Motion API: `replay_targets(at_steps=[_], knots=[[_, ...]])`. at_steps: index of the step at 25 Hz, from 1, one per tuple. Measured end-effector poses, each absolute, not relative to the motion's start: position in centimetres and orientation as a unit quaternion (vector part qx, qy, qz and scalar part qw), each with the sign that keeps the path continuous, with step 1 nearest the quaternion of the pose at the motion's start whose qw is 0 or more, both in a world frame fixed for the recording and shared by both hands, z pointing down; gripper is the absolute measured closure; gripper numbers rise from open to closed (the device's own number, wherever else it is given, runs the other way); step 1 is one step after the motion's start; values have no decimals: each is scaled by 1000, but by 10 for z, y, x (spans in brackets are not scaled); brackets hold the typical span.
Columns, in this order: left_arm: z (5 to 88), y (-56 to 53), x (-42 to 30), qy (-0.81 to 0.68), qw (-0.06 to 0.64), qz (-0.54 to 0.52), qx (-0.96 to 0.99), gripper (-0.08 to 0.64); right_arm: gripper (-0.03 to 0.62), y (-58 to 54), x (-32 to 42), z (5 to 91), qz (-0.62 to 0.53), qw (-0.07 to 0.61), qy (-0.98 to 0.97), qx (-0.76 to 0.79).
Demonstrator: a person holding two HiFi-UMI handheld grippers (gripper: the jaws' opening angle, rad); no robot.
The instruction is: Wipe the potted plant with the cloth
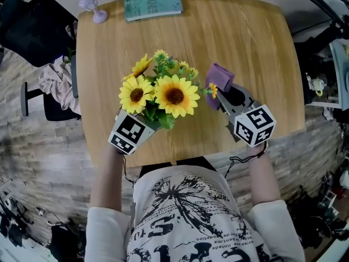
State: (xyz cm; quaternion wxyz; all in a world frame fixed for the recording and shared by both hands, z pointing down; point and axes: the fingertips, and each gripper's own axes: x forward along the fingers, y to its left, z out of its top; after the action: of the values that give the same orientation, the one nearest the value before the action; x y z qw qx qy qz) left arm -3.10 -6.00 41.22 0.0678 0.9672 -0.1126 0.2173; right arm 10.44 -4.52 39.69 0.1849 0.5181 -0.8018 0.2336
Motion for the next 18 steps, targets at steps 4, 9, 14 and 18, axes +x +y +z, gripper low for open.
replay_targets(at_steps=[4,9,14,18], knots=[[437,-33,-8,-112,73,247,960,28,512,-24,135,389,204,194,-792,541],[493,-11,6,-91,60,298,948,28,512,-19,148,390,146,201,-786,566],[527,-10,10,-64,45,329,941,28,511,-29,141,397,115,208,-779,581],[531,-11,15,-63,49,326,942,28,511,-29,140,391,100,193,-782,585]])
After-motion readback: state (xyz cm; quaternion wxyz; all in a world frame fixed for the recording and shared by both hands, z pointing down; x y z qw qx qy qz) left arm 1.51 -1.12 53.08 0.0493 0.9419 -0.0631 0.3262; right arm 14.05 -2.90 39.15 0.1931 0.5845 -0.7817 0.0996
